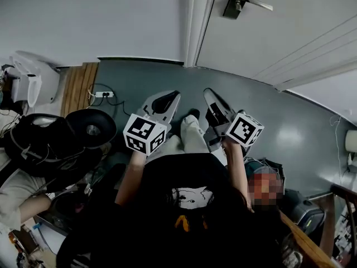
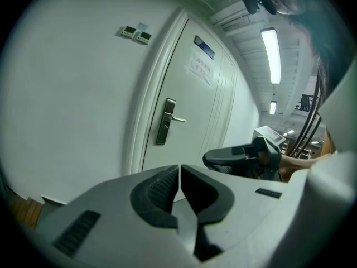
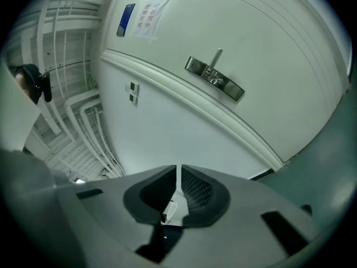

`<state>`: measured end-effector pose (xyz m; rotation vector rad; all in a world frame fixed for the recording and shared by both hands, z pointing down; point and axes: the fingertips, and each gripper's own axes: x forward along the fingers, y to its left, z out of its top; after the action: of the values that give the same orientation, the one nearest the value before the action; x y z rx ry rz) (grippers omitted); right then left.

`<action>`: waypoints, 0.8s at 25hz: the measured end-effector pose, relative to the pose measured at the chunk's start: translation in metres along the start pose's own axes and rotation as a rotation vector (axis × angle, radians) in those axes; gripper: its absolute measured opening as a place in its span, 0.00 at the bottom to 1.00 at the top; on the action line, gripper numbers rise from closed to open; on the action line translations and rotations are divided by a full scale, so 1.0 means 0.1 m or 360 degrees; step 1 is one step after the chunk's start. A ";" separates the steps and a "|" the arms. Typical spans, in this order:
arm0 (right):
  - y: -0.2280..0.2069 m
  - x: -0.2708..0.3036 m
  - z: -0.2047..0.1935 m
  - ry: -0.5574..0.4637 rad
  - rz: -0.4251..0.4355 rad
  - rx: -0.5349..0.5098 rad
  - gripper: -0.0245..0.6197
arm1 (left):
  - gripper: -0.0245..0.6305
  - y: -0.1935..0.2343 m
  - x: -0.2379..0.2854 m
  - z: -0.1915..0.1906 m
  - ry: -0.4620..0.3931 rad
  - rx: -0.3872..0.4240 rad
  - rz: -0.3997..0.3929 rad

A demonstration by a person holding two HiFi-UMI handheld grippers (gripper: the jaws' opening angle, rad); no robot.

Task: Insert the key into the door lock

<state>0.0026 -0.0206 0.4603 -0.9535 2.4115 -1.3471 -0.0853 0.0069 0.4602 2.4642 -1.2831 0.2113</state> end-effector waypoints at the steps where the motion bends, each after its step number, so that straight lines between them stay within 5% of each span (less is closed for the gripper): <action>1: 0.03 -0.02 -0.04 0.0026 0.0003 -0.0022 0.07 | 0.06 -0.02 -0.04 -0.01 -0.0017 -0.0011 0.0012; 20: 0.35 -0.13 -0.51 0.0217 0.0130 -0.0167 0.07 | 0.06 -0.16 -0.44 -0.19 -0.0059 -0.0019 0.0079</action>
<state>-0.0271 0.0350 0.4578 -0.8011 2.6155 -1.3078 -0.0973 0.0556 0.4609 2.4393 -1.3578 0.1708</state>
